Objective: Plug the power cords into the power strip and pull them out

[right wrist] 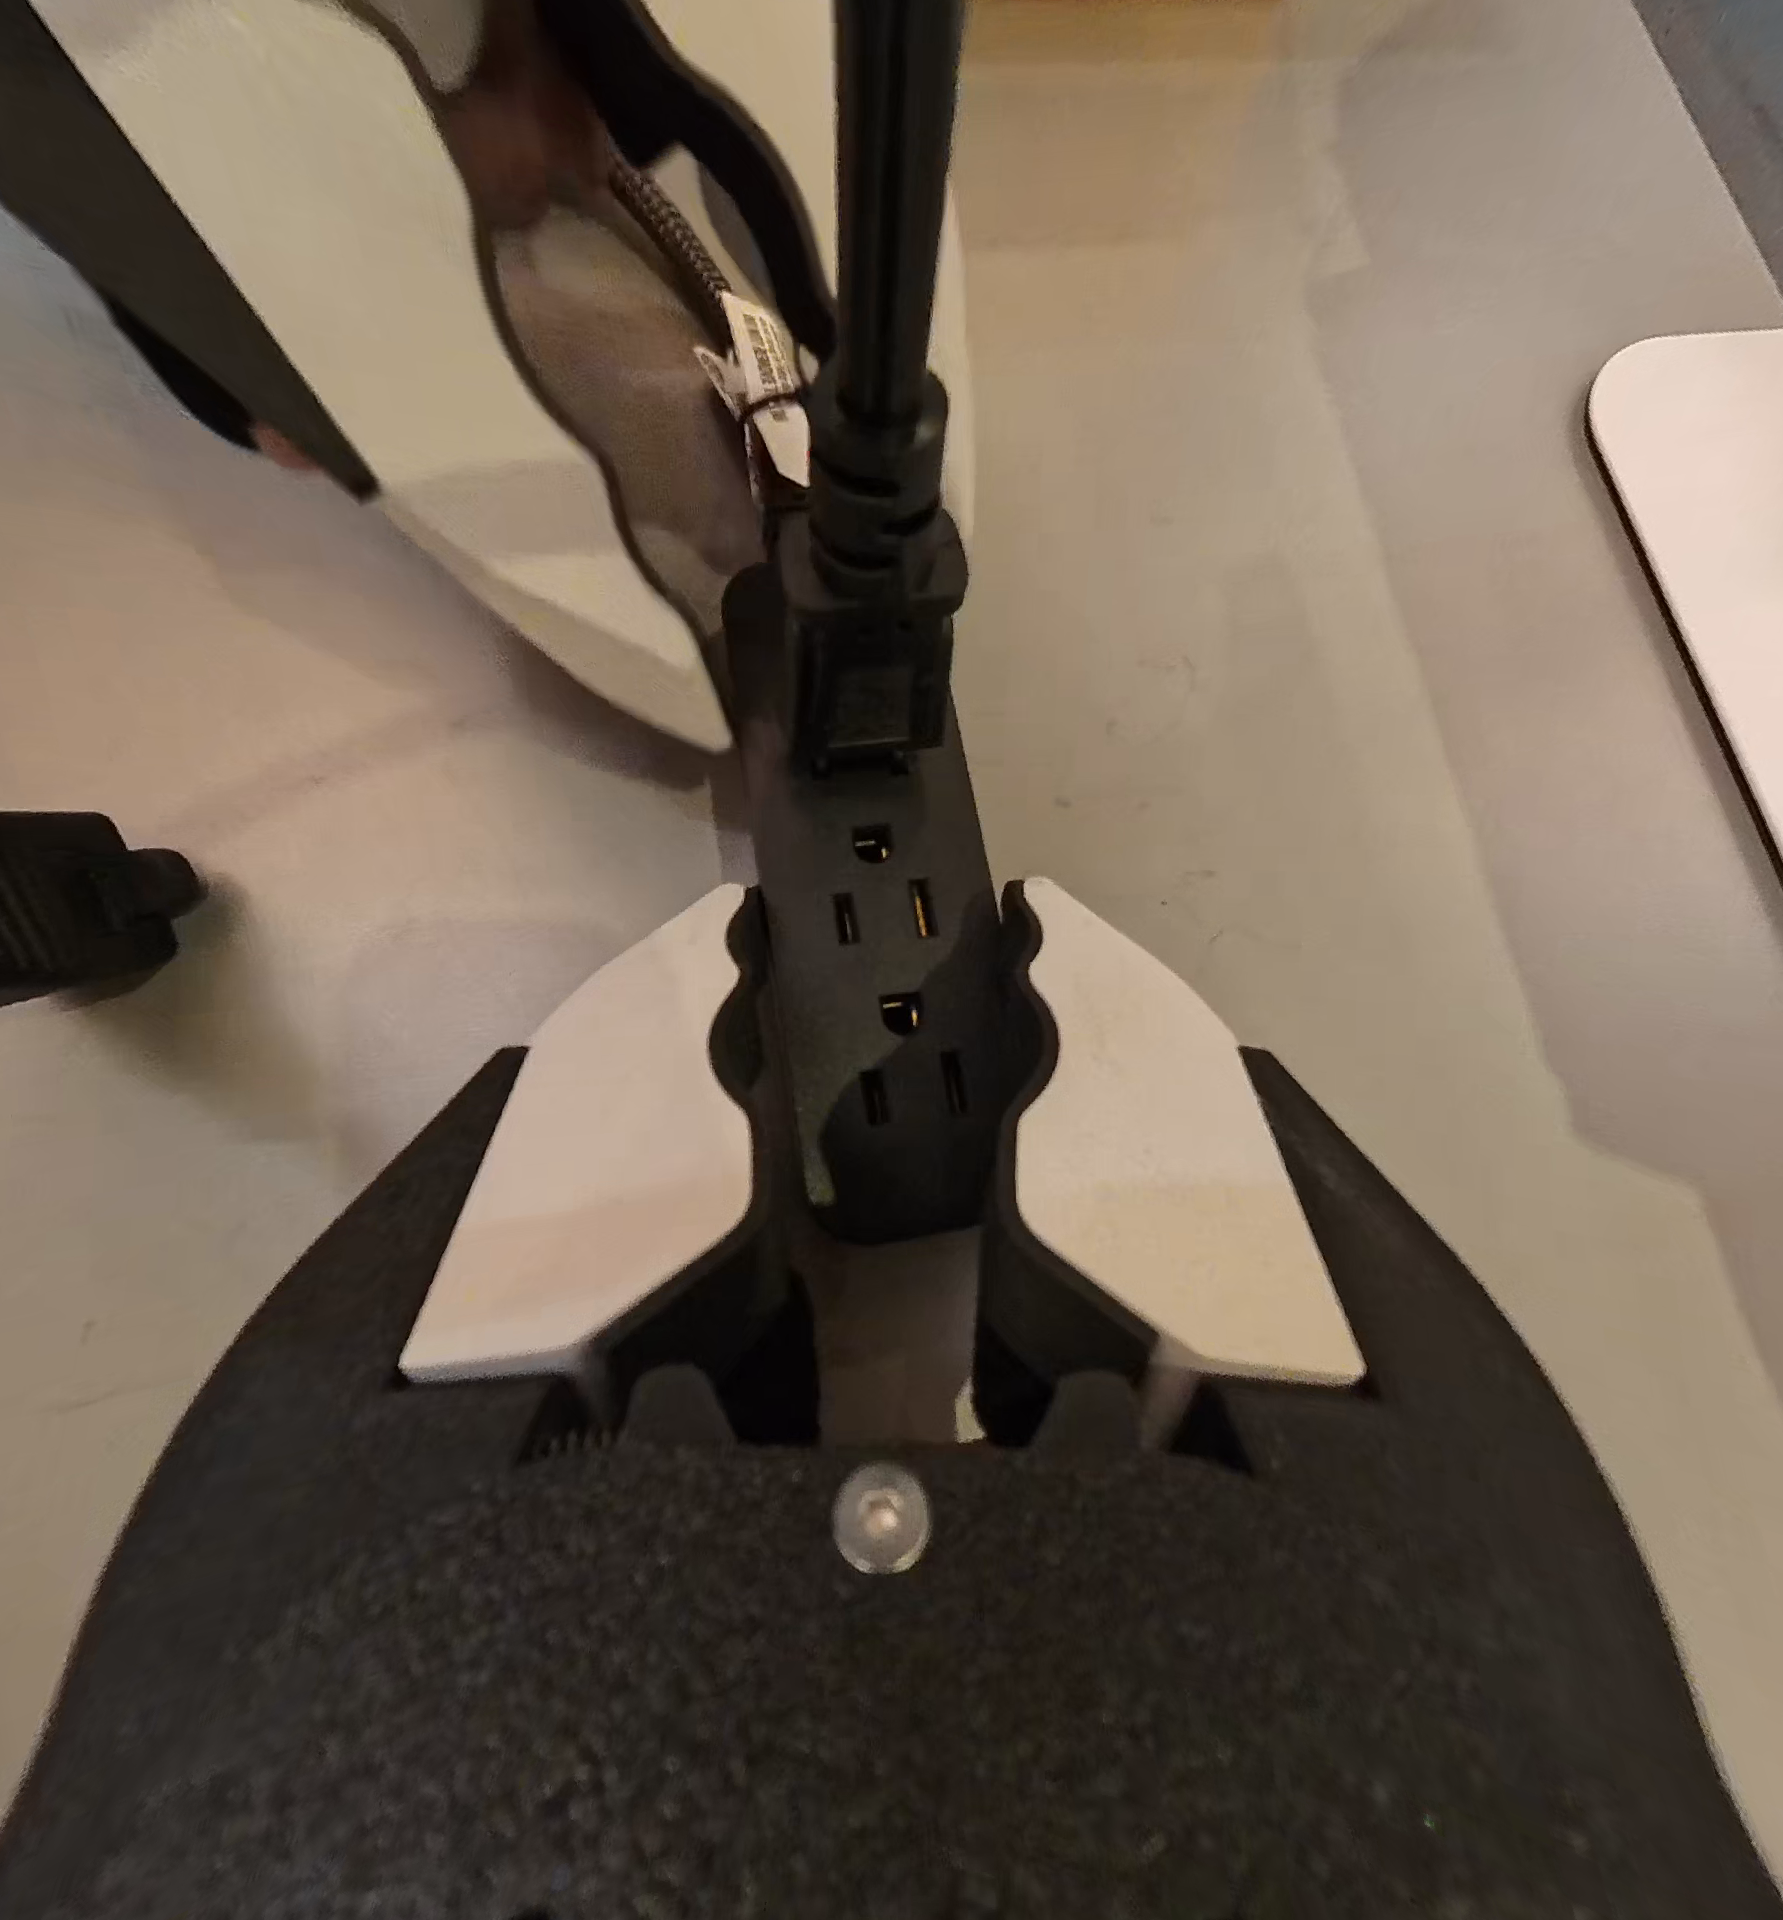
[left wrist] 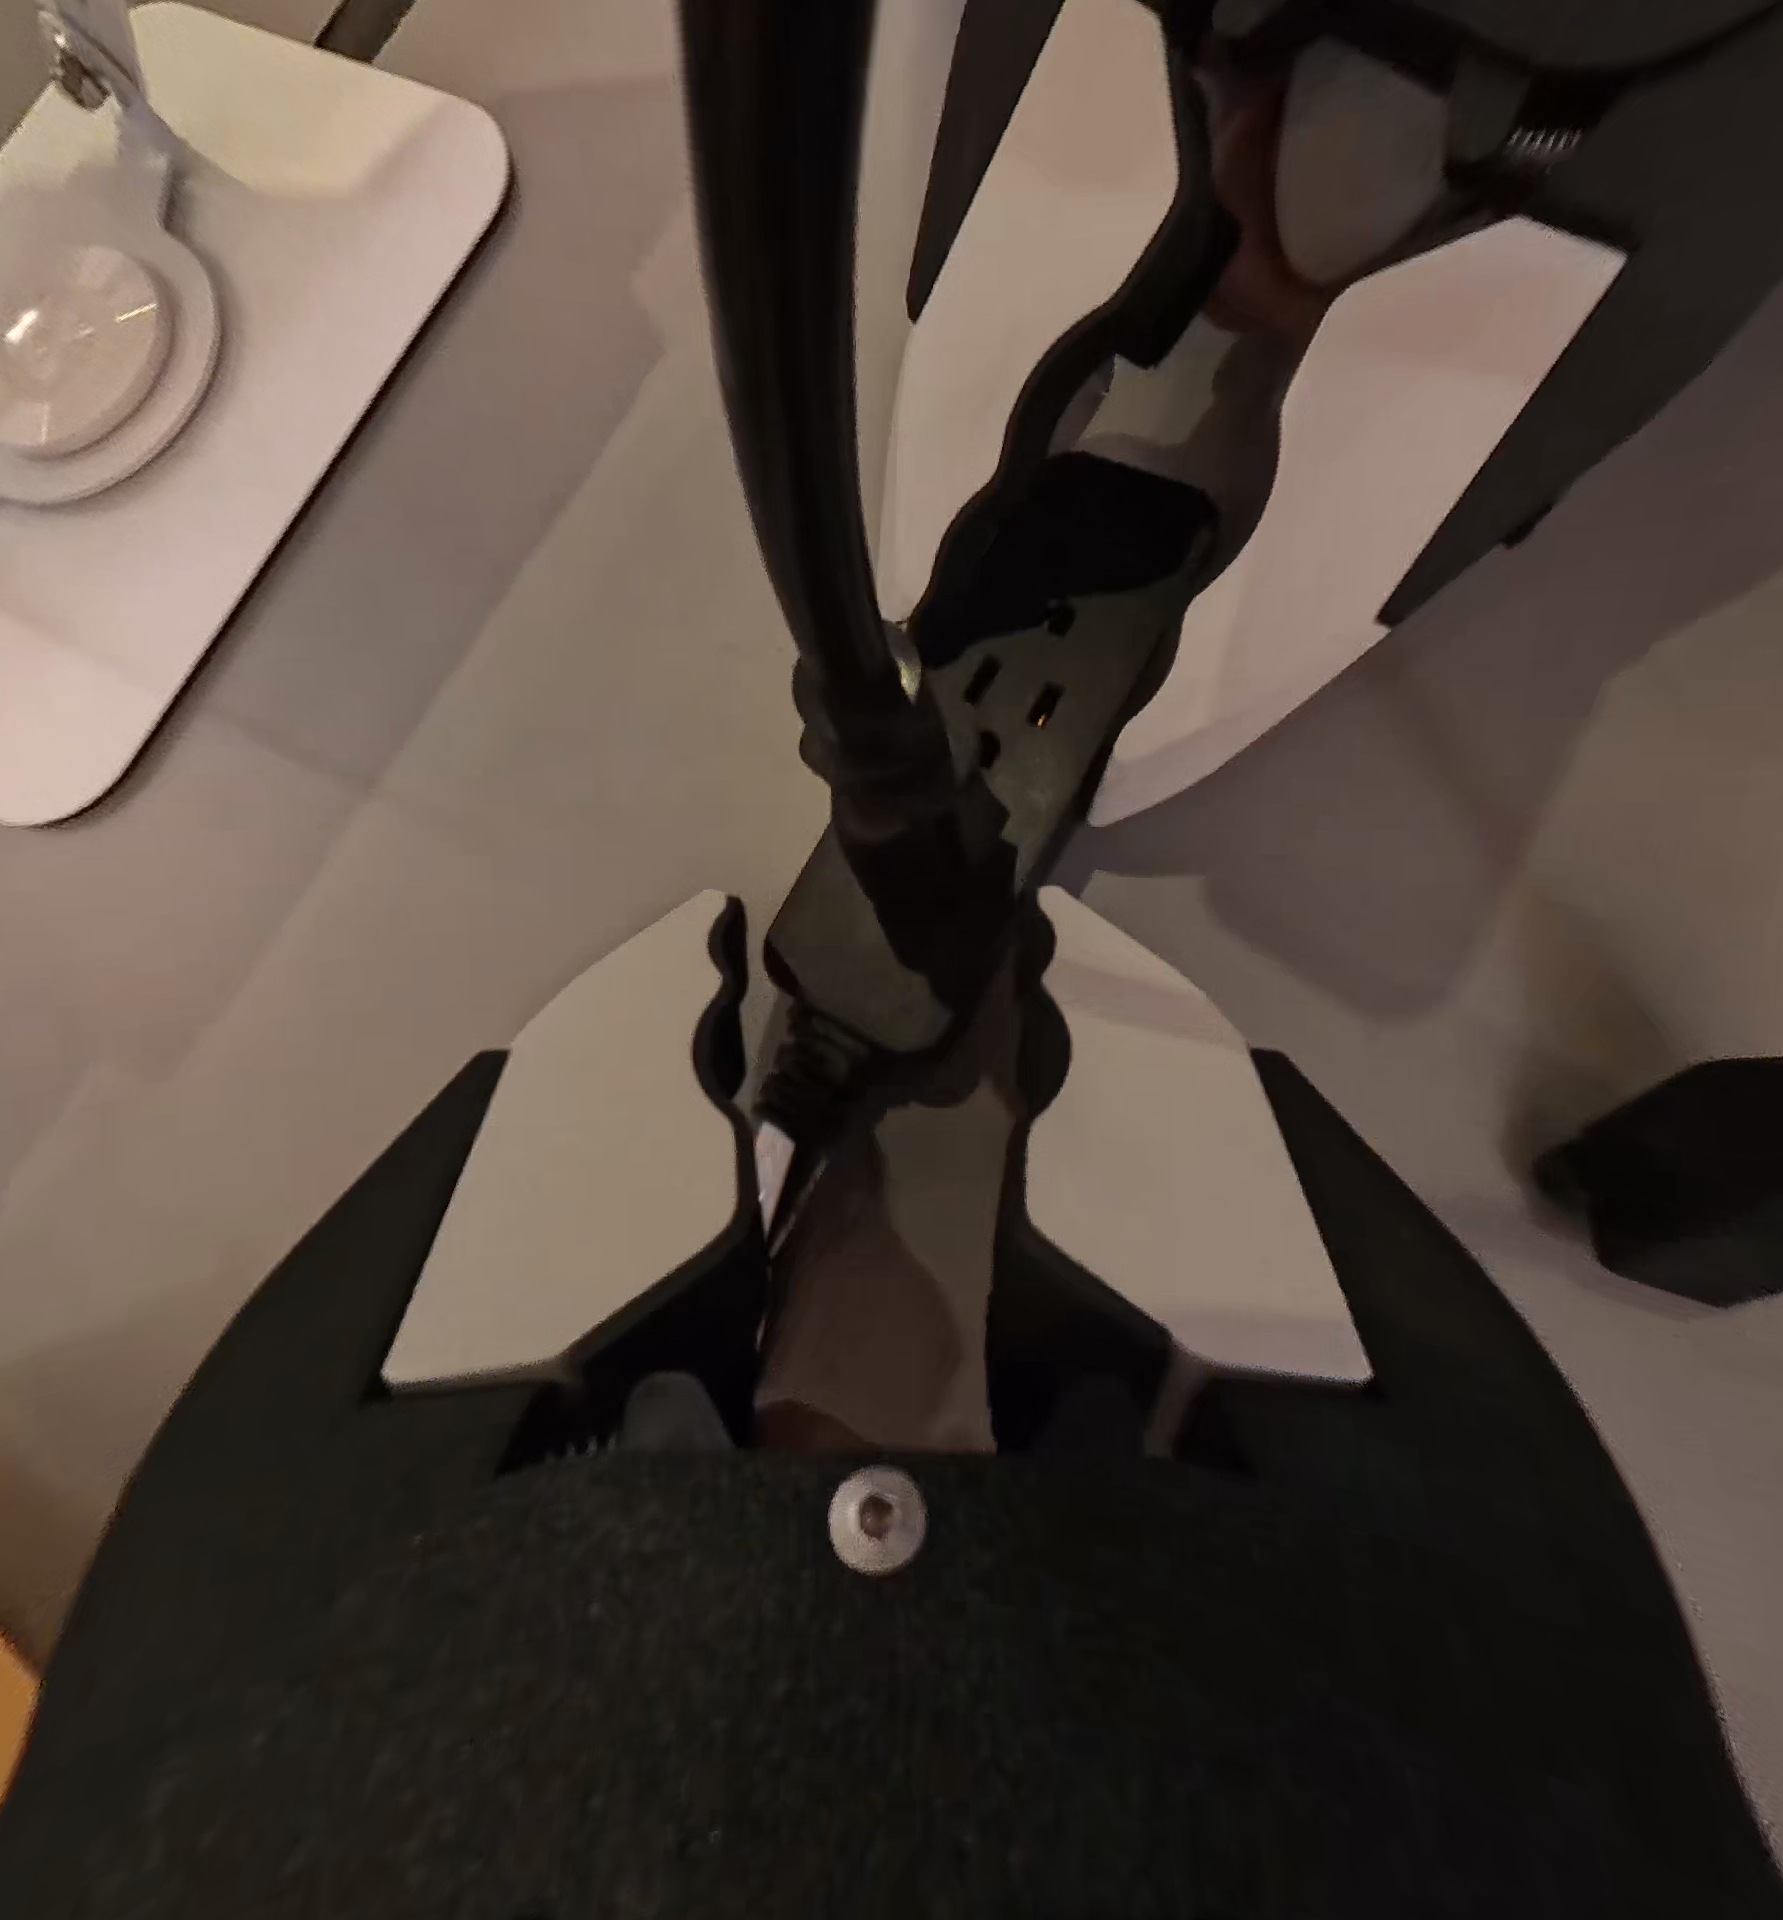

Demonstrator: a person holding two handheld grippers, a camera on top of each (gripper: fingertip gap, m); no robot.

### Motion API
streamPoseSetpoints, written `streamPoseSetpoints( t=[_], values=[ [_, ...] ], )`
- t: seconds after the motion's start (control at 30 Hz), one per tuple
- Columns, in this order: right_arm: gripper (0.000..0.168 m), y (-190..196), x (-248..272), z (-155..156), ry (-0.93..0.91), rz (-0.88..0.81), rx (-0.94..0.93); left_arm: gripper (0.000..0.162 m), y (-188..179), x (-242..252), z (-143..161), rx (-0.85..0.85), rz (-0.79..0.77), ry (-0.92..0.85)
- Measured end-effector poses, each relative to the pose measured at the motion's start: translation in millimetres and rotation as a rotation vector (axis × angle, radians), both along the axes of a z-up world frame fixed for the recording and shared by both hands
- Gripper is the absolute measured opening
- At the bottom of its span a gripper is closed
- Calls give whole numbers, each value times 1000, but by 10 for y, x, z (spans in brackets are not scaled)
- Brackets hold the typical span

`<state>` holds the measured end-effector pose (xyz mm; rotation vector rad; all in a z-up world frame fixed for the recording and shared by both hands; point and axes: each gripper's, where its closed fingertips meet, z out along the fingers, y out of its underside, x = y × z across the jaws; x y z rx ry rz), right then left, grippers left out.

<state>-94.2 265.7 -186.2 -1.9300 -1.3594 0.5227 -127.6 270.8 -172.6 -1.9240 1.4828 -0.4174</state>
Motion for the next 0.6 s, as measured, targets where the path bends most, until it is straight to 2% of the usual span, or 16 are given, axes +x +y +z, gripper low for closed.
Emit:
streamPoseSetpoints(
  t=[0.1,0.37,0.43,0.53,0.6],
  values=[
    [44,0,1,0,-1,-1,-9,53,11,67,-124,-24,-45,-32],
    [45,6,6,18,-47,-31,-25,50,22,61,-148,30,-142,-87],
    [61,9,-56,136,-23,-61,-34,50,17,64,-151,36,-148,-84],
    [50,-30,-319,543,143,-8,40,50,9,66,-150,16,-166,-91],
    [37,-22,-396,673,159,14,68,50,1,65,-152,13,-173,-91]
  ],
)
